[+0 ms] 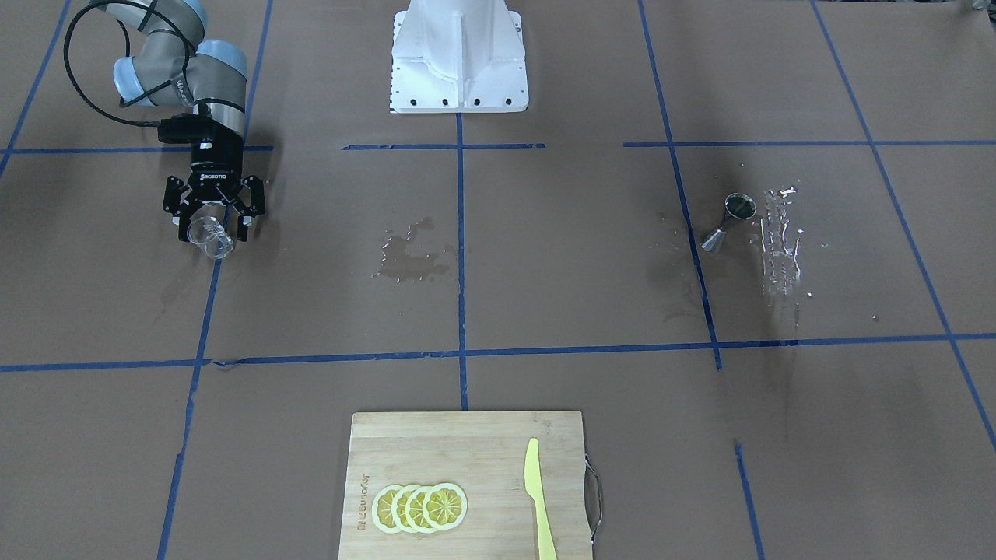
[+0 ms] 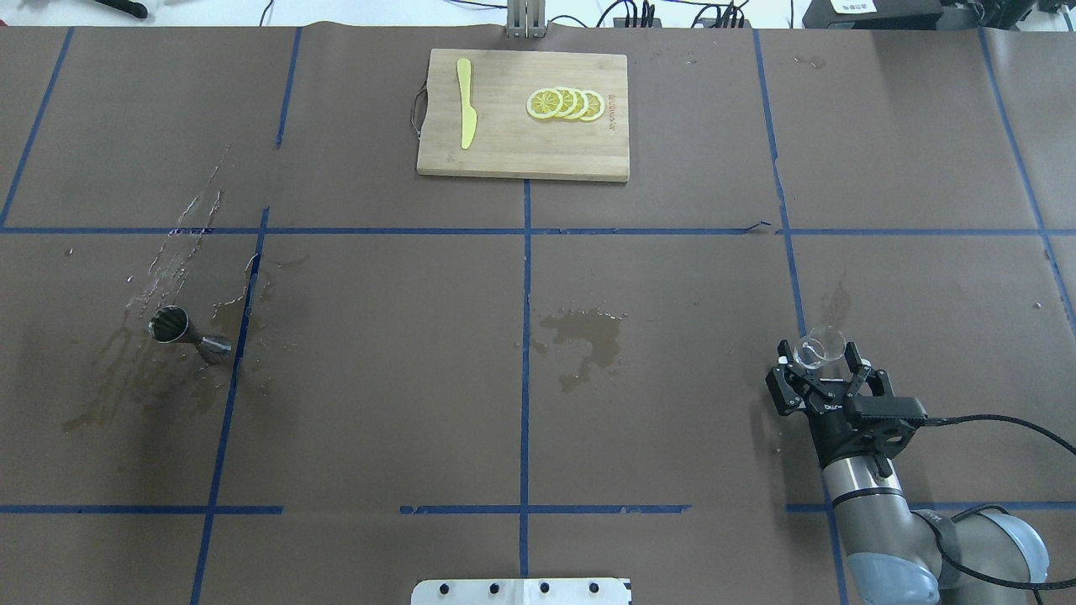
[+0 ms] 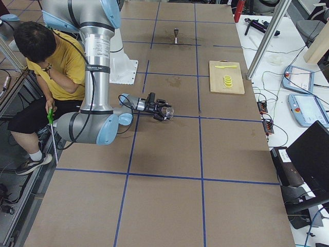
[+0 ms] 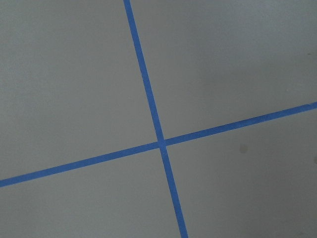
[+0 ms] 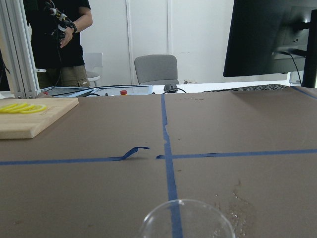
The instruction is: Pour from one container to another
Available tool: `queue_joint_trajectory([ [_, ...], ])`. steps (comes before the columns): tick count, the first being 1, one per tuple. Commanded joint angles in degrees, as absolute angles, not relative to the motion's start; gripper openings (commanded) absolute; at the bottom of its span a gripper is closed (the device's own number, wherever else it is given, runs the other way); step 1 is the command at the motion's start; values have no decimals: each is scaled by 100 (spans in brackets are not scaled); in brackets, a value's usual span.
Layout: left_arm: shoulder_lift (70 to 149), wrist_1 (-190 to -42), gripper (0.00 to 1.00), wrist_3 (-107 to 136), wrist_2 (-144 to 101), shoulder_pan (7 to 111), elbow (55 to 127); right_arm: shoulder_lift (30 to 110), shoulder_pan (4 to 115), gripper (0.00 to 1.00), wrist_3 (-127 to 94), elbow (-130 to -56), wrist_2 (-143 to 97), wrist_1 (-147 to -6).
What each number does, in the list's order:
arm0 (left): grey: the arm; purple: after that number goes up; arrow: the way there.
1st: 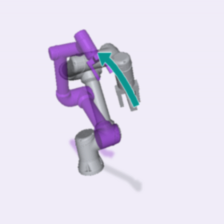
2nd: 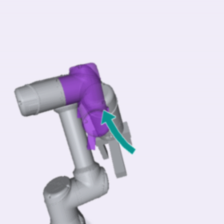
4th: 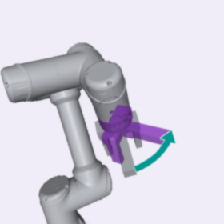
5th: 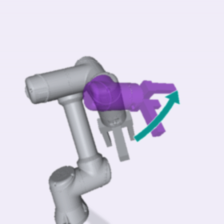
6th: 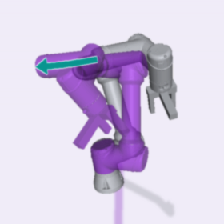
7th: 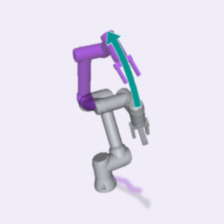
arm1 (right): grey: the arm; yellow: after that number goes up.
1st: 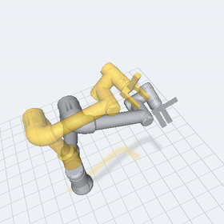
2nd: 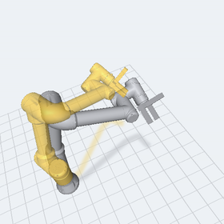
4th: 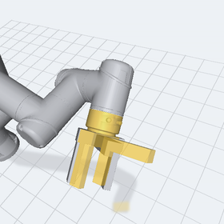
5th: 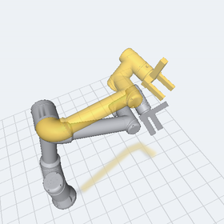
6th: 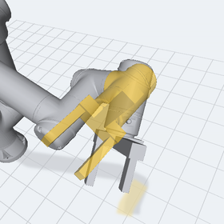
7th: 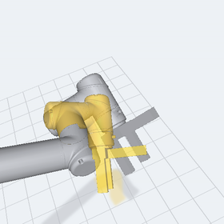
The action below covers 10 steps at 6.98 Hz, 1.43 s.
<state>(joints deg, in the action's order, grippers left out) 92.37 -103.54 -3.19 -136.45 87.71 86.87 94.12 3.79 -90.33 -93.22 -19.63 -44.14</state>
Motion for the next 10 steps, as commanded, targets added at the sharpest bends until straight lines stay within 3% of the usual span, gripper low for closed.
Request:
queue_joint_trajectory([
  [1,9237,-10354,100,-316,-13658,8771,8692,9562,404,100,-8686,-9822,-1820,-4412],
  [5,9237,-10354,100,-316,-13667,8771,8719,9810,614,100,-7869,-10712,-2028,-4430],
  [7,9237,-10354,100,-316,-13667,8771,8728,9809,1602,100,-7203,-11073,-3788,-4447],
  [10,9246,-10362,100,-316,-13685,8771,8728,9703,3876,100,-5911,-11031,-7133,-4718],
])
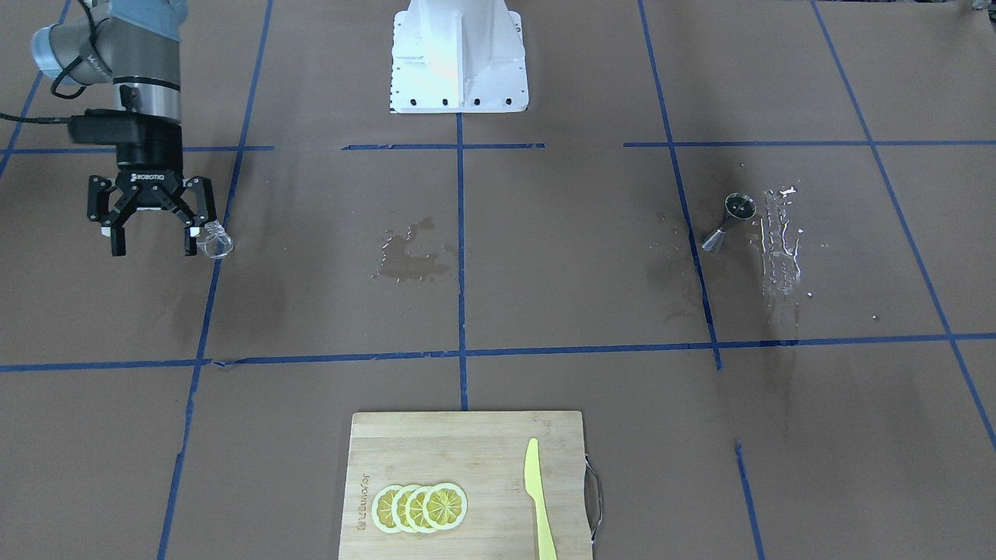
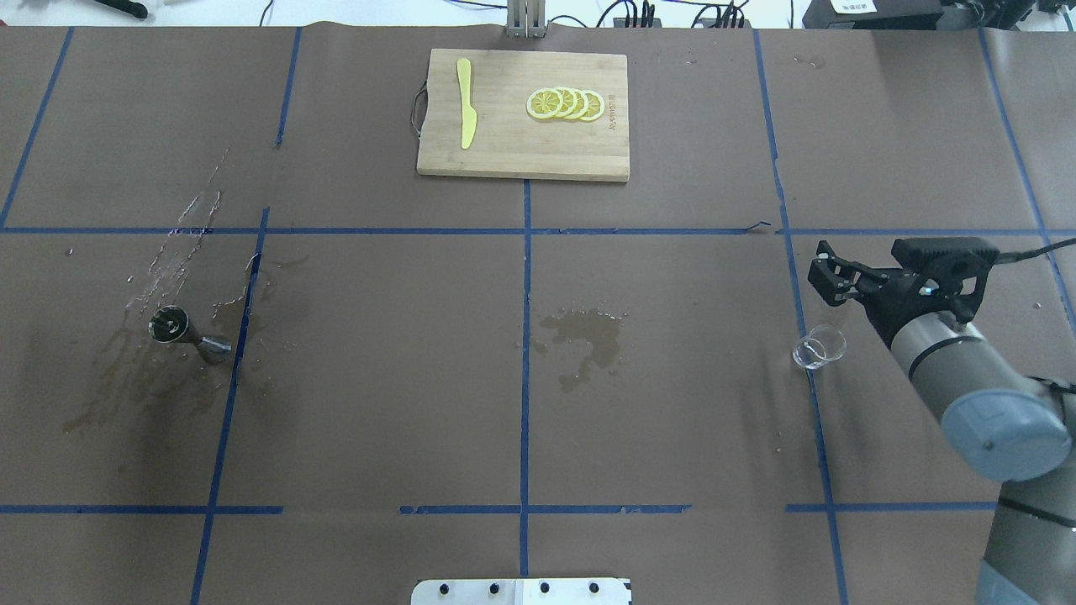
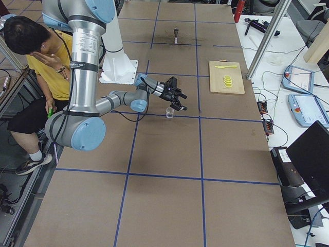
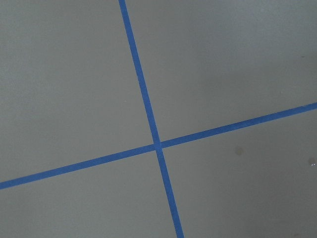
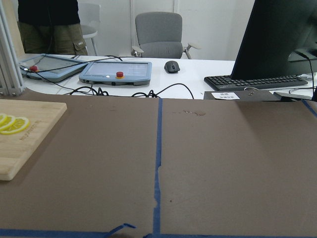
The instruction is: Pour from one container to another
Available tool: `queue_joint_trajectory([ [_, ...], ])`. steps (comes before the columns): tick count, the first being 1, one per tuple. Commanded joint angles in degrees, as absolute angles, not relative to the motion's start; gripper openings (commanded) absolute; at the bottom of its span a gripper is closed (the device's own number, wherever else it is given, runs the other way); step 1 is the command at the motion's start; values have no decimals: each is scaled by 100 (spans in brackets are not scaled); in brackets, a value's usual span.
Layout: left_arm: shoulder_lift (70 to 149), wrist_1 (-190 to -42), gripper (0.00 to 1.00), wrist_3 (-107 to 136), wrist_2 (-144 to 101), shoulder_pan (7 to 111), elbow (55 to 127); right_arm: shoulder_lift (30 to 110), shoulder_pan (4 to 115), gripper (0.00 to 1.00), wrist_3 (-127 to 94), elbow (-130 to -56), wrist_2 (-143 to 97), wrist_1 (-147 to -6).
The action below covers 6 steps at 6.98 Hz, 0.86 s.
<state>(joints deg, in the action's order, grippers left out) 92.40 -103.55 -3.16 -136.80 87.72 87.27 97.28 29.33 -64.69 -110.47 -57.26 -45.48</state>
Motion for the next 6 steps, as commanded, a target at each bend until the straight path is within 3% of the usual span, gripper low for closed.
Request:
queue_joint_trajectory([
  [1,9246,-10362,100,-316,-13685,8771,8728,9660,4676,100,-5358,-11030,-8303,-5155],
  [5,9237,-10362,100,-316,-13685,8771,8701,9229,7701,100,-1188,-10908,-11754,-7763],
  [6,9237,-10362,100,-316,-13685,8771,8684,9246,8308,100,-743,-10585,-12639,-8187],
])
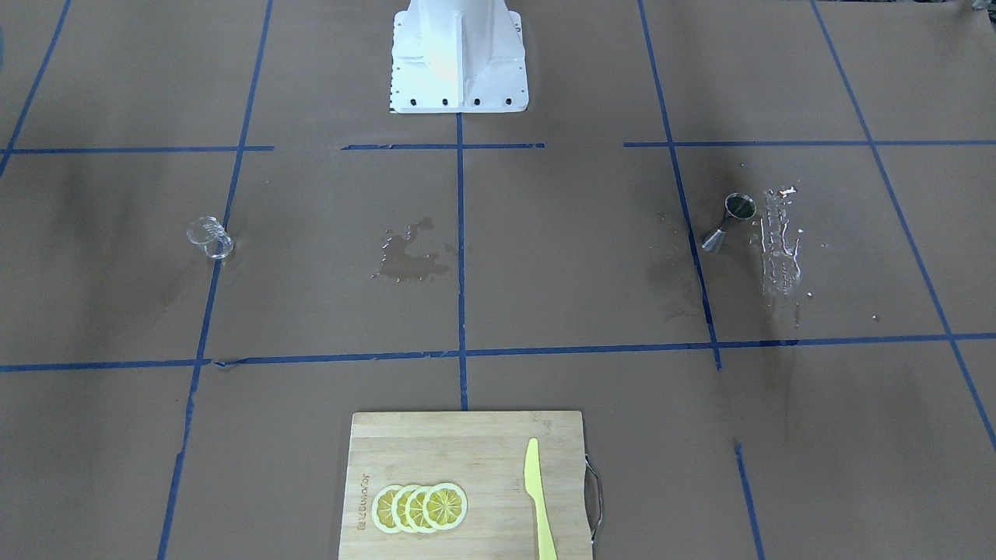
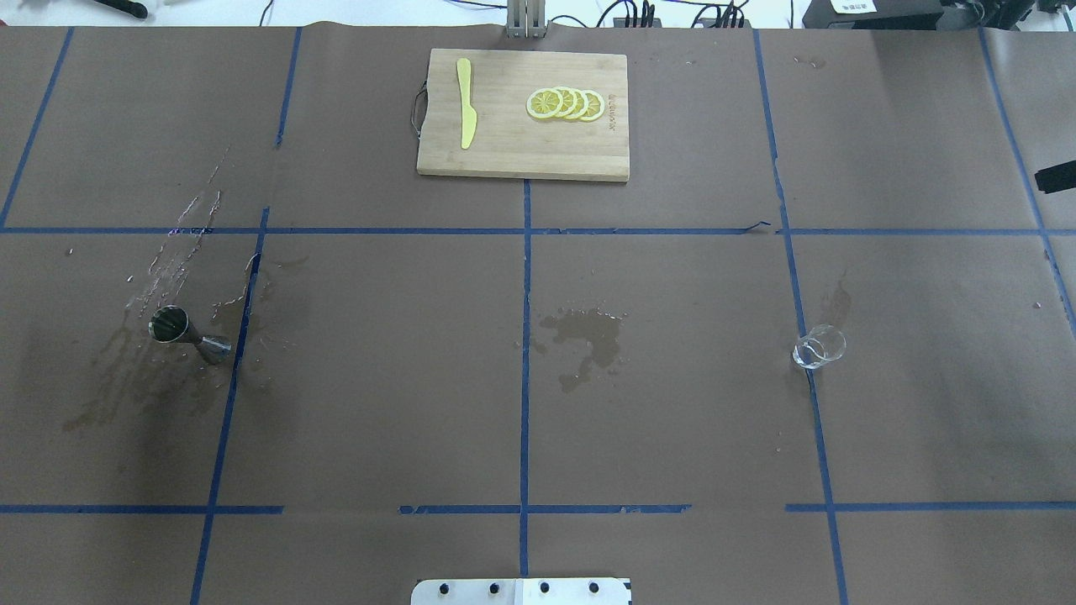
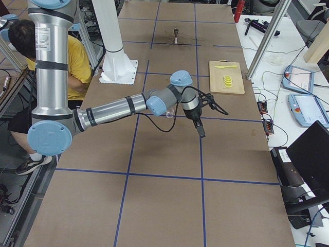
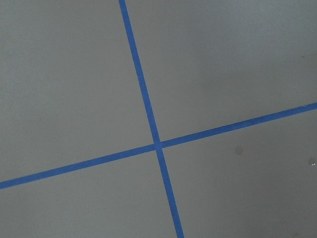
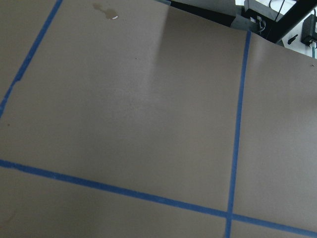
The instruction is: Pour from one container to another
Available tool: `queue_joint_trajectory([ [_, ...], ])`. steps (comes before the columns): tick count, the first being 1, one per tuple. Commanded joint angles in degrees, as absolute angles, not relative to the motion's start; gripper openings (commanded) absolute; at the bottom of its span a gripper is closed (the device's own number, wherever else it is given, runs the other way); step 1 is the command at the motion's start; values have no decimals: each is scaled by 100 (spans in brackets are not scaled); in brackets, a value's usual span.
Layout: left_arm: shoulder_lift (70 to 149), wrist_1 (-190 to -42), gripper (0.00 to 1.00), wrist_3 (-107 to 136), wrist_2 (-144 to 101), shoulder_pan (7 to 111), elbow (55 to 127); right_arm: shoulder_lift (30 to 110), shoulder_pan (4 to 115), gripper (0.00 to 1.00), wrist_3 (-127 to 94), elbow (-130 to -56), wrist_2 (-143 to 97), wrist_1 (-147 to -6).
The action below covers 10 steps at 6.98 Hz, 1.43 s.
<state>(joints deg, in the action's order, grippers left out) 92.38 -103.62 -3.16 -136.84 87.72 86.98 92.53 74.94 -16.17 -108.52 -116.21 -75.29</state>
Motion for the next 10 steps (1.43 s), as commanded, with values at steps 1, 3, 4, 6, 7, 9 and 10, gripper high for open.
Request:
queue_joint_trajectory([
  [1,9237,-10362,100,-316,-13676,8771,8684,9298,8628,100,-730,-10130,-13317,-8226],
  [3,9229,-10354,100,-316,-13676,8771,8684,9807,8710,100,-747,-9810,-13482,-8322],
  [4,9237,-10354,100,-316,-13684,8771,8684,9896,8910,100,-738,-9704,-13474,-8732],
  [6,9237,-10354,100,-316,-13676,8771,8675,9967,9447,100,-774,-9843,-13456,-8947],
  [7,9237,-10354,100,-316,-13676,8771,8675,9915,9440,100,-773,-9852,-13413,-8939],
  [9,9237,-10354,100,-316,-13685,8771,8684,9940,9387,100,-721,-9748,-13439,-8842],
  [10,9237,-10354,100,-316,-13685,8771,8675,9949,9335,100,-703,-9764,-13465,-8833],
])
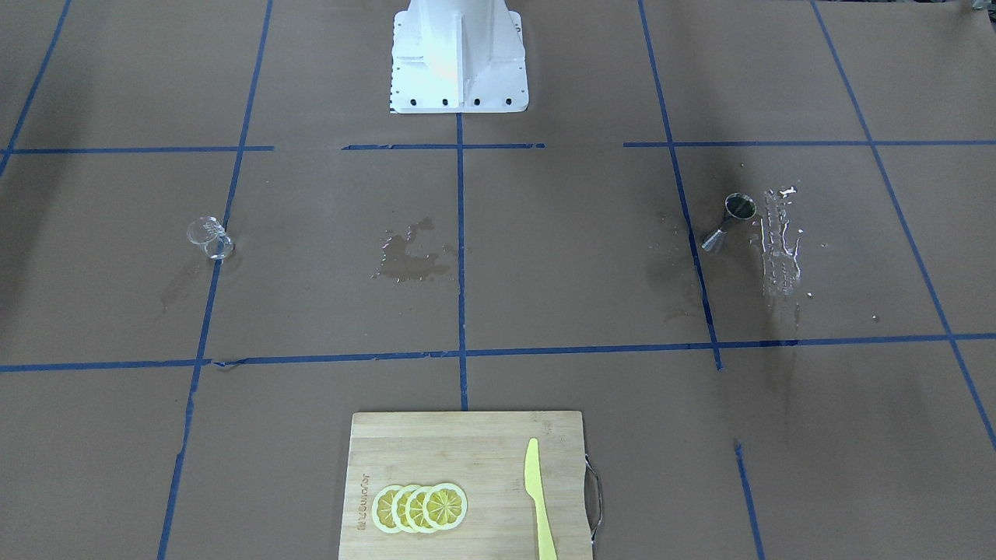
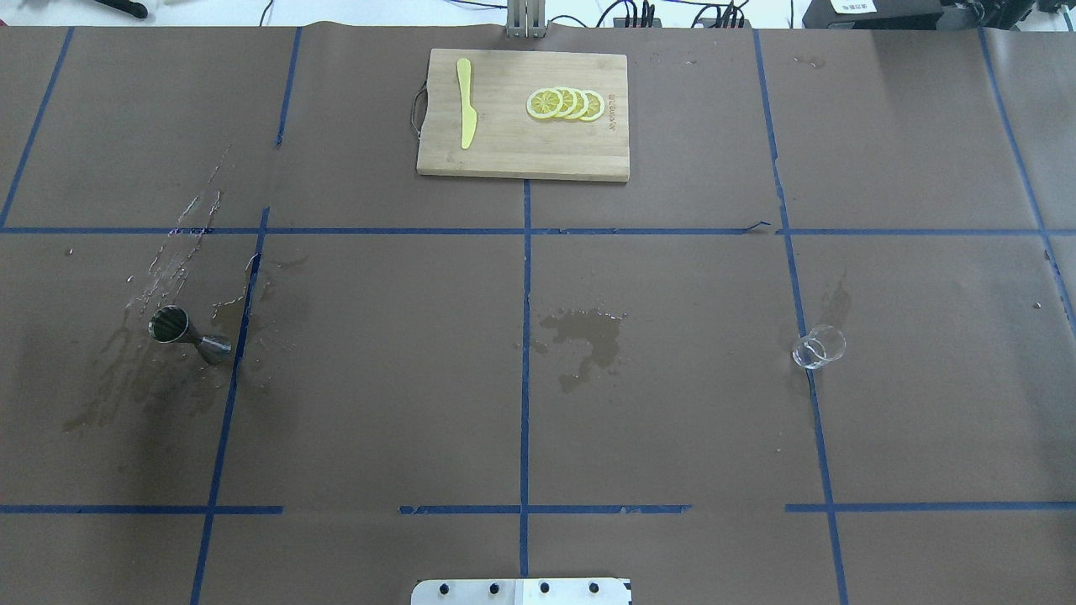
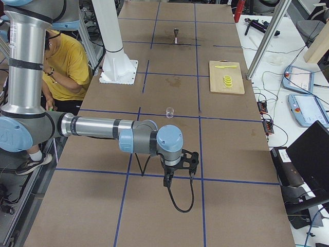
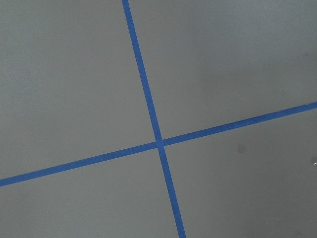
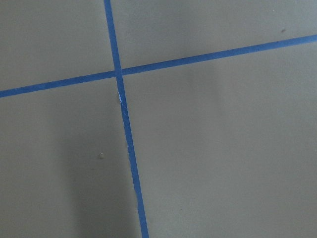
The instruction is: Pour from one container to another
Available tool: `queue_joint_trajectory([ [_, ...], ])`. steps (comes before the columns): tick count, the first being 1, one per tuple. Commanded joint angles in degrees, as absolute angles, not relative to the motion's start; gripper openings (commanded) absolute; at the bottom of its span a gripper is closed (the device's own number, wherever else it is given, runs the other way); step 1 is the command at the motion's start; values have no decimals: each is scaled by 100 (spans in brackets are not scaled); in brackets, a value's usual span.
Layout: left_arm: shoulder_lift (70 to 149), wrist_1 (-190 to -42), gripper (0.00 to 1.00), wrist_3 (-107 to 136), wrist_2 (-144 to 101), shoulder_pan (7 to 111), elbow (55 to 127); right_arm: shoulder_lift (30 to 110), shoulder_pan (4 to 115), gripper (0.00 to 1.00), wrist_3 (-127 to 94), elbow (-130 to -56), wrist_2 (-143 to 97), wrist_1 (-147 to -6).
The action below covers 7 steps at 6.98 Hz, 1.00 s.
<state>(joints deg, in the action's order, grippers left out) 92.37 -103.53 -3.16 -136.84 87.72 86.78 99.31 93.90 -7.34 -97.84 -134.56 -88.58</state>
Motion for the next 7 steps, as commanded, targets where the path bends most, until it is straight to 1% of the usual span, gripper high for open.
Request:
queue_joint_trajectory([
  [1,9237,-10354,100,-316,-13685,8771,8675,9967,9290,100,-686,-9773,-13491,-8807],
  [7,9246,-10362,100,-325,-13685,8763,8648,9958,9070,100,-686,-9844,-13491,-8350],
])
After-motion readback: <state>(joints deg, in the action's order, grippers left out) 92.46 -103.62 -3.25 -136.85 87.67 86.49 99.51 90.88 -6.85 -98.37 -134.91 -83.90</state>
